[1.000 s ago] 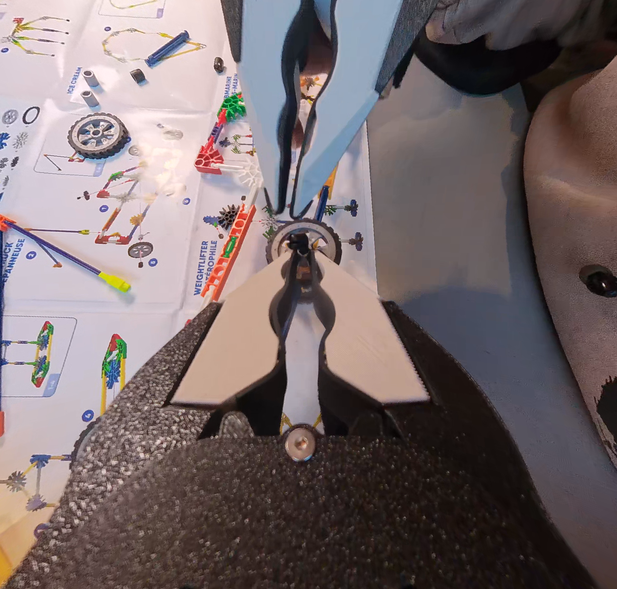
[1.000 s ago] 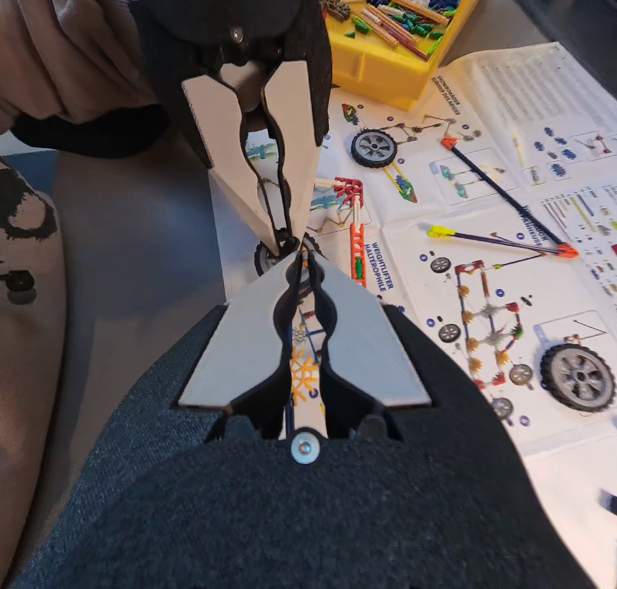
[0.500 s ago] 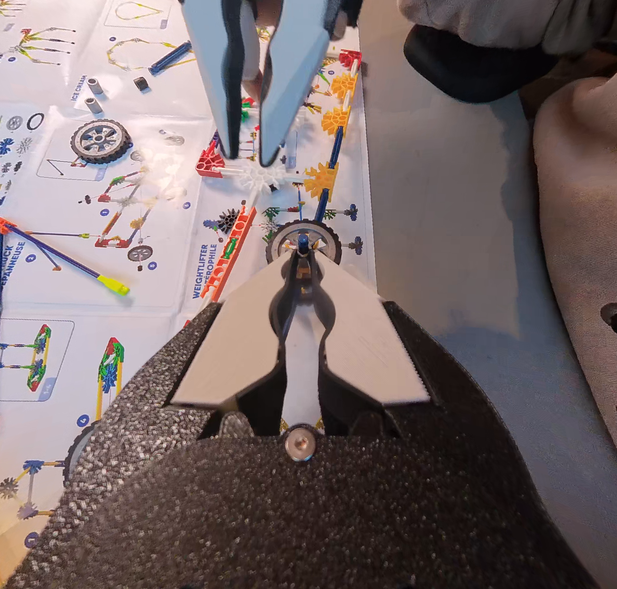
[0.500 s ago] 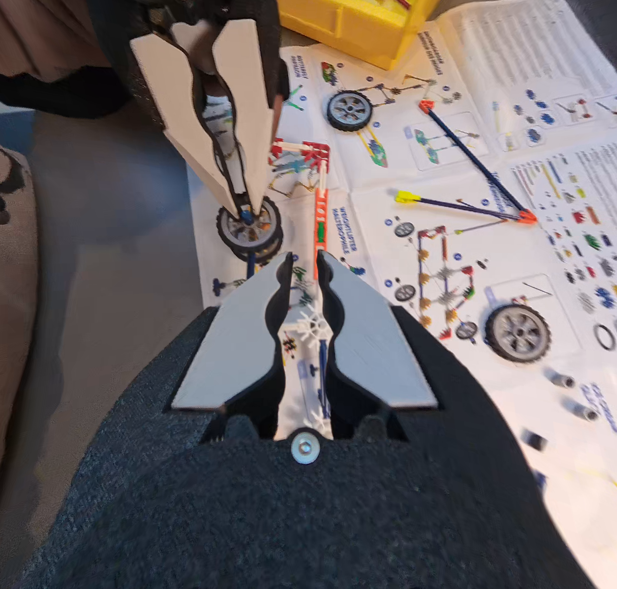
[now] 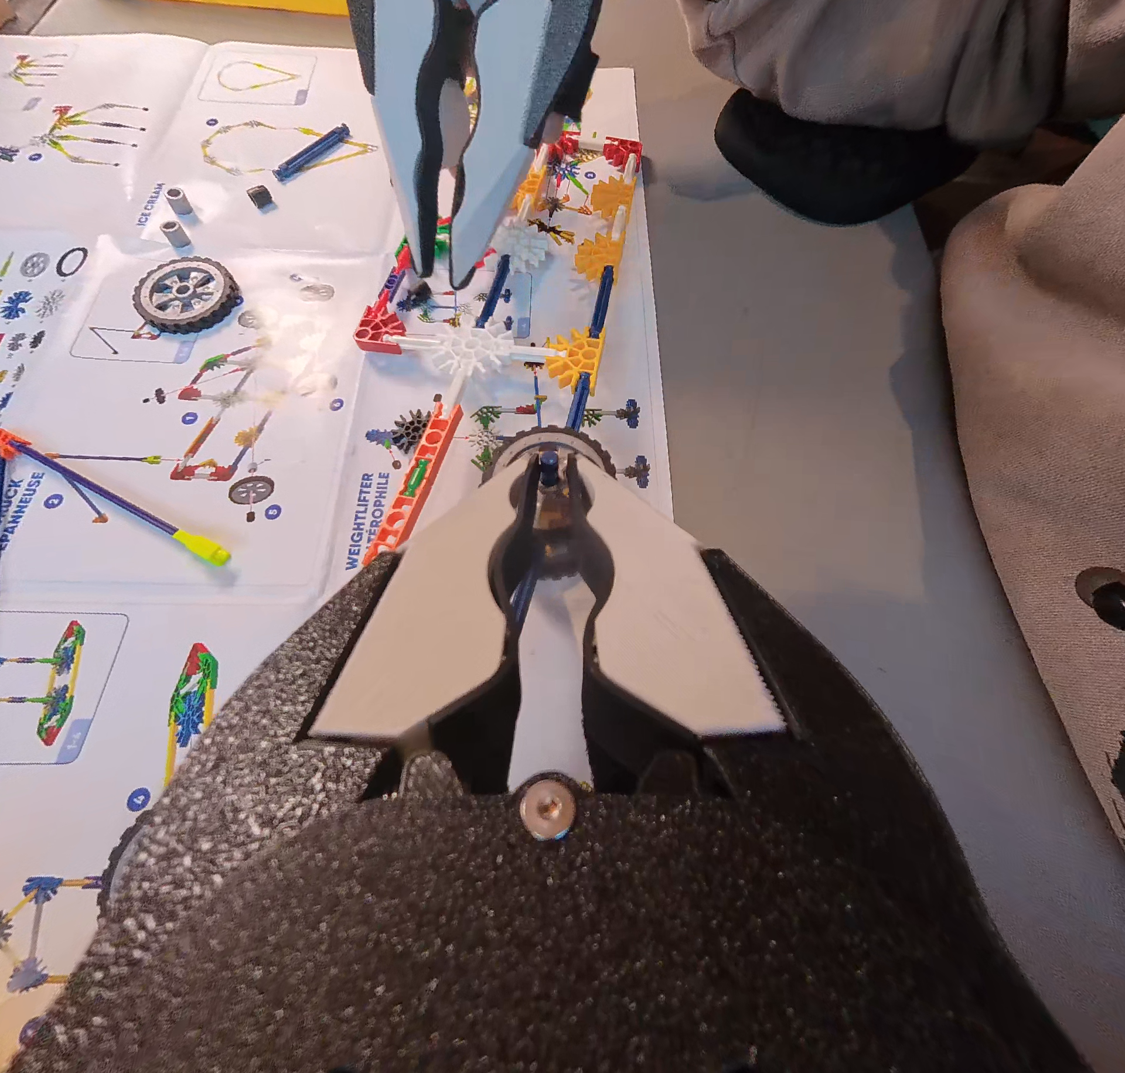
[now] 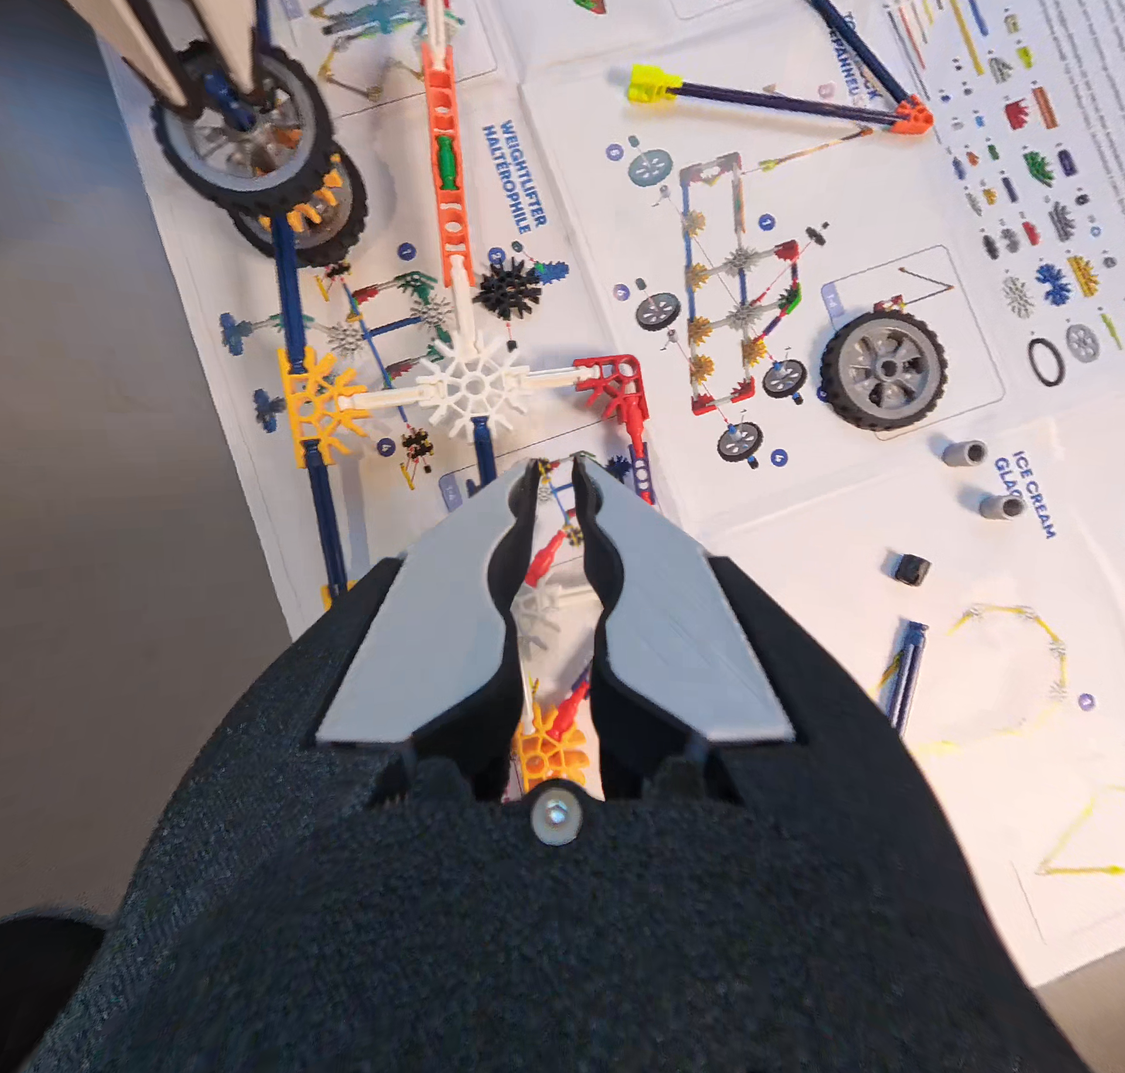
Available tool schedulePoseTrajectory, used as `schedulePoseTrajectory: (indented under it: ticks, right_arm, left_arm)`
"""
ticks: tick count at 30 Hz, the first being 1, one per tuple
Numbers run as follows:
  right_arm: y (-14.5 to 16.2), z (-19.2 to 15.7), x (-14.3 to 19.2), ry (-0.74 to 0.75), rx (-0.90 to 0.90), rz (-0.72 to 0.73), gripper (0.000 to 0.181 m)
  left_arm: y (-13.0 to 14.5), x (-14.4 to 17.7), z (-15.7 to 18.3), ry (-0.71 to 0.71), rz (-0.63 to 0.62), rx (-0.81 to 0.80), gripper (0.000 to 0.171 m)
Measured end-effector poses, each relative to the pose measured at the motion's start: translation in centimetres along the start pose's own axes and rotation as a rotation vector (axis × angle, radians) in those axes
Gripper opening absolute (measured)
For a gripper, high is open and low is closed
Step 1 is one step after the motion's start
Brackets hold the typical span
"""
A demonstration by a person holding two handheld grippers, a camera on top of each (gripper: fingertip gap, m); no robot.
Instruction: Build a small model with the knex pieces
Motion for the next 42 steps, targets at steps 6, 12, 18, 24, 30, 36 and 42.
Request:
schedulePoseTrajectory:
  ticks: [6,12,18,24,30,36,42]
  right_arm:
    - [0.3,1.3,-1.0,0.041,-0.060,-0.026,0.004]
    - [0.4,1.0,-0.2,-0.014,-0.071,0.020,0.006]
    - [0.6,1.1,-0.8,-0.021,-0.080,0.016,0.011]
    - [0.5,1.1,-1.6,-0.011,-0.076,-0.017,0.008]
    - [-1.2,-0.1,0.2,-0.077,-0.022,0.200,0.006]
    - [-6.0,-5.9,2.6,-0.372,0.060,0.726,0.006]
    - [-6.8,-7.5,2.4,-0.267,0.155,0.811,0.006]
  left_arm:
    - [0.2,-0.1,0.0,0.003,-0.002,0.004,0.005]
    - [0.3,-0.2,0.0,0.008,0.002,0.006,0.005]
    - [0.4,-0.3,0.0,0.014,0.004,0.010,0.006]
    - [0.4,-0.2,0.0,0.014,0.005,0.009,0.006]
    - [-0.1,0.7,-0.4,0.023,0.095,0.053,0.009]
    - [-2.2,2.2,-1.6,-0.073,0.376,0.156,0.013]
    - [-3.4,3.4,-1.4,-0.016,0.520,0.221,0.010]
Point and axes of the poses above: each gripper's, where its closed fingertips meet, x back along the fingers, y out of its underside, z = x × y across the jaws, the point moved 8 cm from there along x, back along the fingers, and after that the axes turned 12 degrees about -x, right-handed, at the moved point
